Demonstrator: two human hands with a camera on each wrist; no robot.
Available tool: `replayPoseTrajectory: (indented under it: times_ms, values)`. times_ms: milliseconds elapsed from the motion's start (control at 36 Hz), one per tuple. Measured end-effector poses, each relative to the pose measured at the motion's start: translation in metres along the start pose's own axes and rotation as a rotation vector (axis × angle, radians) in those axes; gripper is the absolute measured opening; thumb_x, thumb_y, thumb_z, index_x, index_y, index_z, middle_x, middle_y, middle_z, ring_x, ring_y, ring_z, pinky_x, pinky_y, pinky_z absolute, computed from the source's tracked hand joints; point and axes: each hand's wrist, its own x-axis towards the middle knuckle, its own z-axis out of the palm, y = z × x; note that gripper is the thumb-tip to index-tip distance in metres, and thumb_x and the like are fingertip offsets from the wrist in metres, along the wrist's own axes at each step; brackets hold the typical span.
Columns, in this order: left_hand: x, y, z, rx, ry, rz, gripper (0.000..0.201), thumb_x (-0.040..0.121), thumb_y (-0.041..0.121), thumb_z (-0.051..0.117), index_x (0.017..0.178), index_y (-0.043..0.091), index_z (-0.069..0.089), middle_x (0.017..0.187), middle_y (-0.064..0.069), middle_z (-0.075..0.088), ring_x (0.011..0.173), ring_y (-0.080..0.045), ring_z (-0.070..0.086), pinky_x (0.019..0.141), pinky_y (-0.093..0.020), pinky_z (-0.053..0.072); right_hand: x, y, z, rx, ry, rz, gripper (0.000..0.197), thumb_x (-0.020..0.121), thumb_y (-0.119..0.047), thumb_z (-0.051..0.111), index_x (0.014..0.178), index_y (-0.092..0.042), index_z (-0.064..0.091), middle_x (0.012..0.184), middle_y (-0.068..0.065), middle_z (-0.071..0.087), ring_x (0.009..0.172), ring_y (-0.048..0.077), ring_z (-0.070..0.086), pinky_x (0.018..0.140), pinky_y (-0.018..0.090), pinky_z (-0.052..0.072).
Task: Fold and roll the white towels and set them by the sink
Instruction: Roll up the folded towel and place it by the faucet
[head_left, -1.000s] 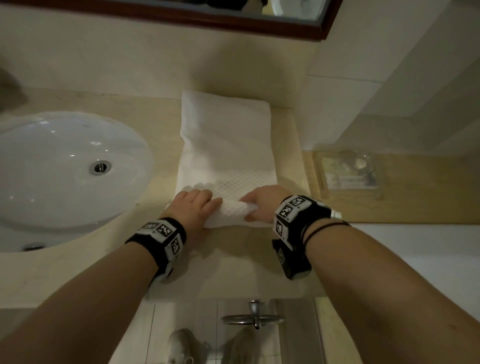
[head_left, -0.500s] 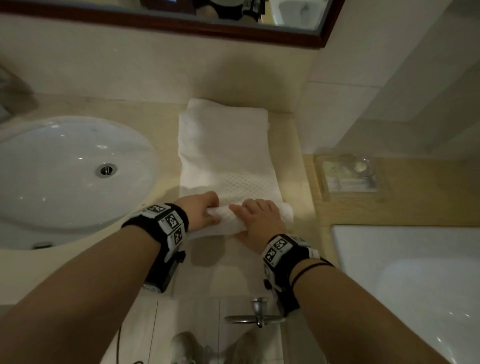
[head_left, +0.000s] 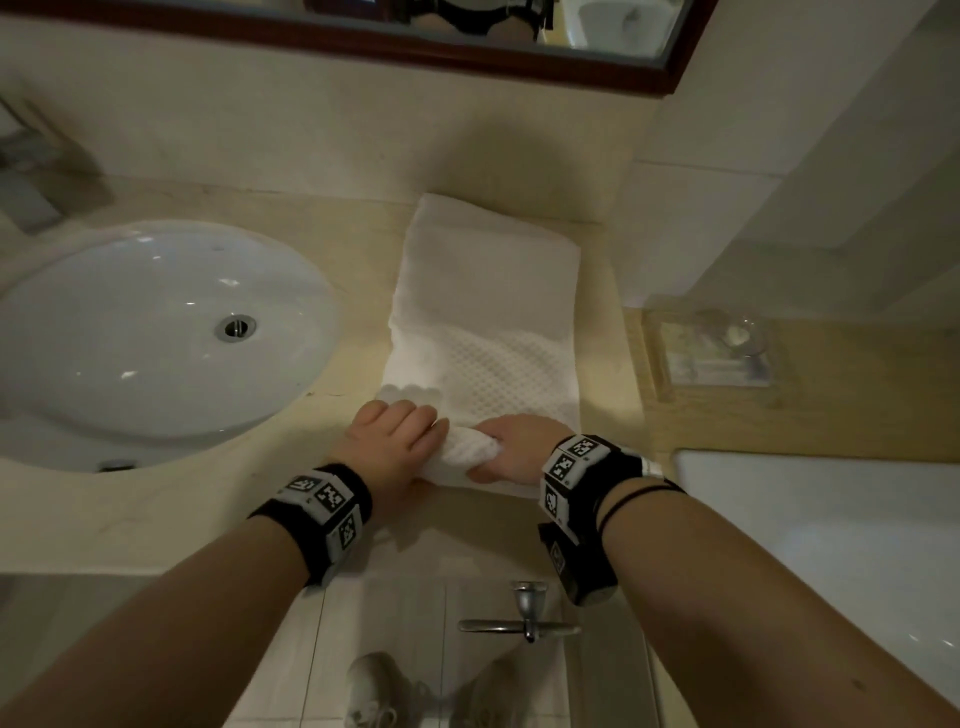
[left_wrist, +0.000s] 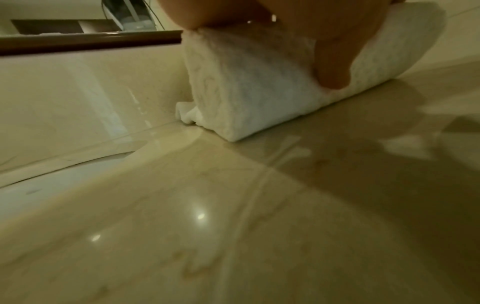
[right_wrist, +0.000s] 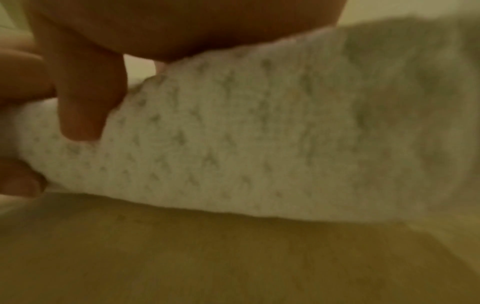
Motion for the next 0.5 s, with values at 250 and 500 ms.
replayPoseTrajectory:
  times_ms: [250, 500]
  values:
    - [0.017, 0.006, -0.011, -0.071, -0.224, -0.102, 0.065, 0.033, 0.045, 0.09, 0.089, 0.017, 0.073, 0.084, -0.001, 0.069, 0.072, -0.025, 0.064, 0.065, -0.032, 0.054, -0.016, 0.005, 0.015, -0.331, 0.435, -0.18, 0.058, 0.076, -0.059, 0.057, 0.122, -0.025, 0.044, 0.117, 0.003, 0.05, 0.104, 0.024, 0.051, 0.092, 0.033, 0.035]
    - [0.039, 0.01, -0.035, -0.169, -0.483, -0.239, 0.063, 0.08, 0.059, 0.058, 0.132, 0.024, 0.048, 0.132, 0.002, 0.048, 0.121, -0.021, 0.047, 0.102, -0.03, 0.037, -0.036, 0.001, 0.024, -0.239, 0.51, -0.192, 0.045, 0.061, -0.033, 0.079, 0.095, -0.01, 0.062, 0.089, 0.01, 0.06, 0.073, 0.033, 0.057, 0.061, 0.038, 0.046]
